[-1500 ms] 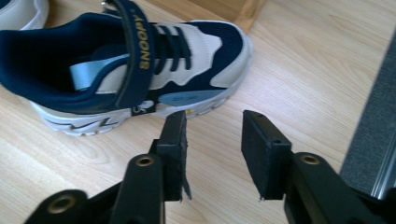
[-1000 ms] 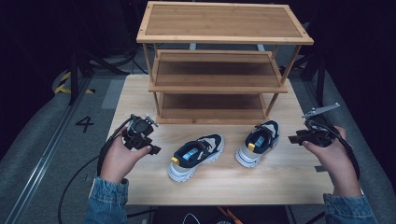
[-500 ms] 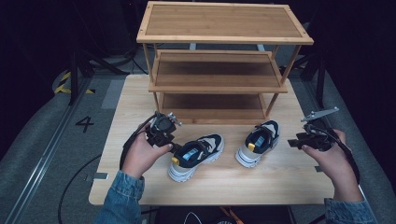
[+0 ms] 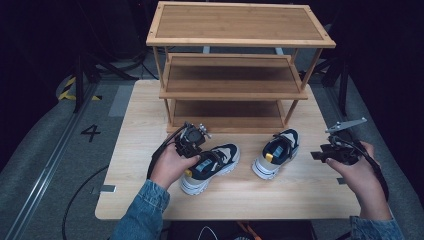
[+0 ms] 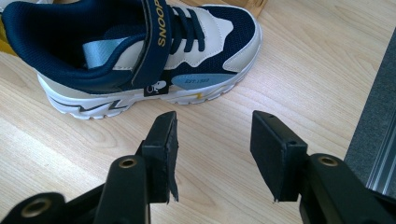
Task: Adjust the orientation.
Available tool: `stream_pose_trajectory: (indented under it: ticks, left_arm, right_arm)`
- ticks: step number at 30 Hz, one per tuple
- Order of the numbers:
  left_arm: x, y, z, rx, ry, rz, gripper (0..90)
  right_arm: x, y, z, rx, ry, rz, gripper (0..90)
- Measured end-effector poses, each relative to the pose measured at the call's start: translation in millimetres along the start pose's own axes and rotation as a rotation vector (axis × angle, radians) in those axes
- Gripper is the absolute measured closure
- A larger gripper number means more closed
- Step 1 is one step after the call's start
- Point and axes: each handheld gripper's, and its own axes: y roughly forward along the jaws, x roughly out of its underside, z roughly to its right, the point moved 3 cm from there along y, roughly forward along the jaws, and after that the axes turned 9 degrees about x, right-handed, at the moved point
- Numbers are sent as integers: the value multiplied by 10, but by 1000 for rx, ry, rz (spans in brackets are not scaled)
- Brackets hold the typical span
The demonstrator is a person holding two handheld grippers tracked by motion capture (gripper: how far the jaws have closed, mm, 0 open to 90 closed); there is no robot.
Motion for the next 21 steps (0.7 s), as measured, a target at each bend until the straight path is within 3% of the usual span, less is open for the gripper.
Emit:
stream_pose_trajectory:
  ticks: [6, 11, 13, 16, 21]
  left_arm:
    - [21, -34, -15, -21, -28, 17, 749]
    - [110, -93, -127, -49, -106, 47, 756]
    - [152, -114, -161, -66, -155, 54, 755]
    - [172, -124, -182, -81, -172, 64, 750]
    - [152, -130, -160, -52, -138, 77, 655]
  right_arm:
    - [-5, 16, -12, -1, -7, -6, 518]
    - [-1, 15, 2, 2, -2, -6, 515]
    - [-1, 17, 7, 5, -4, -2, 514]
    - [0, 21, 9, 5, -5, -2, 513]
    - [-6, 36, 0, 1, -12, -8, 508]
